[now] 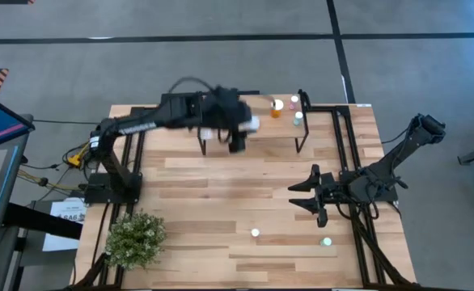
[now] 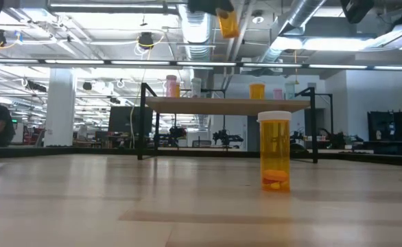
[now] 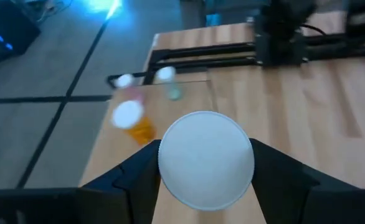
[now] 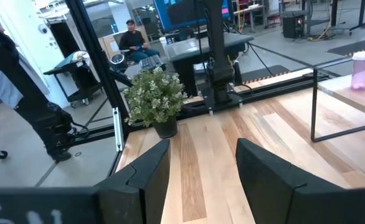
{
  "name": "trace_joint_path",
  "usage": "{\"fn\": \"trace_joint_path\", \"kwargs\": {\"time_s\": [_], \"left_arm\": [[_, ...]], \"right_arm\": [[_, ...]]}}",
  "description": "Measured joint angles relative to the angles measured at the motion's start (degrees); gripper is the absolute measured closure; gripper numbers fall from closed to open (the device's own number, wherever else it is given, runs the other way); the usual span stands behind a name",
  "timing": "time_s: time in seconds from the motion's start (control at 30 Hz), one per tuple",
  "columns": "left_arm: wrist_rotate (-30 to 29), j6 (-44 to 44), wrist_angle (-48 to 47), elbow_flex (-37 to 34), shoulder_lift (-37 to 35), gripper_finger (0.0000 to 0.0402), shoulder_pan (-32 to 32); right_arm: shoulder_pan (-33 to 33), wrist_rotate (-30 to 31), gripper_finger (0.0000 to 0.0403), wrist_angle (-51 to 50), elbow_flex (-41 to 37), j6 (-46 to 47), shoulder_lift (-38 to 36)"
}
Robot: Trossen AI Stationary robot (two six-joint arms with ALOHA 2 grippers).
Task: Pick and place medicine bottles onto shelf by color
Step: Put the large orange pill bottle on the shelf
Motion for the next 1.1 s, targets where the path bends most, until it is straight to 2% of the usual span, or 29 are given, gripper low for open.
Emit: {"fn": "trace_joint_path", "kwargs": {"time_s": [0.2, 0.4, 0.63, 0.77, 1.1], "left_arm": [[7.28, -0.24, 1.50, 0.46, 0.63, 0.0197, 9.13], [12.45, -0.71, 4.35, 2.41, 4.27, 0.0197, 12.66], [12.74, 1.03, -2.93, 14.77, 13.10, 0.0196, 13.70], [12.82, 0.86, -6.28, 19.25, 17.56, 0.0196, 15.17], [13.22, -0.76, -9.13, 19.83, 22.54, 0.0196, 18.11]], "right_arm": [[-0.03, 0.01, 0.0199, -0.06, 0.00, -0.14, 0.03], [-1.48, 0.03, 0.0202, -0.10, 0.00, -0.16, 1.23], [-3.44, 0.01, 0.0199, -0.44, -0.02, 0.90, 2.67], [-3.30, -0.01, 0.0199, -0.40, -0.02, 0.90, 2.60], [-2.14, -0.08, 0.0198, -0.55, 0.00, 1.31, 2.58]]}}
